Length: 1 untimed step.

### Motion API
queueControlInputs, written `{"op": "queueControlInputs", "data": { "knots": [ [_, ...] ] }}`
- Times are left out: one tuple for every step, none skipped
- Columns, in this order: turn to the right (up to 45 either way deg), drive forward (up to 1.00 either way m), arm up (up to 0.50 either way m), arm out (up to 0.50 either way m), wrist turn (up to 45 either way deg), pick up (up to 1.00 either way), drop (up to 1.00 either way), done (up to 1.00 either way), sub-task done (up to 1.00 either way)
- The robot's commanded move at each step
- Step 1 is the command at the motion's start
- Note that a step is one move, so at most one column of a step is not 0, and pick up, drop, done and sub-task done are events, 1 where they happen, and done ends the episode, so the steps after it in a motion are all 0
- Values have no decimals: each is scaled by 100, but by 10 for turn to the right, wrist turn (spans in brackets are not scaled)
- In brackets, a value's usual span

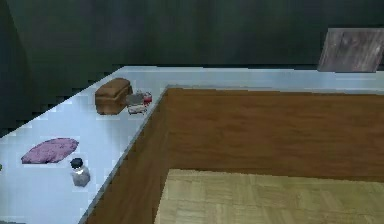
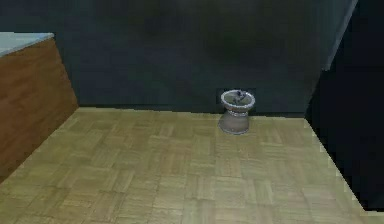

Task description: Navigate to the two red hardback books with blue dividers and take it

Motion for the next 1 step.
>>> {"op": "queueControlInputs", "data": {
  "knots": [
    [0, 100, 0, 0, 0, 0, 0, 0, 0]
  ]
}}
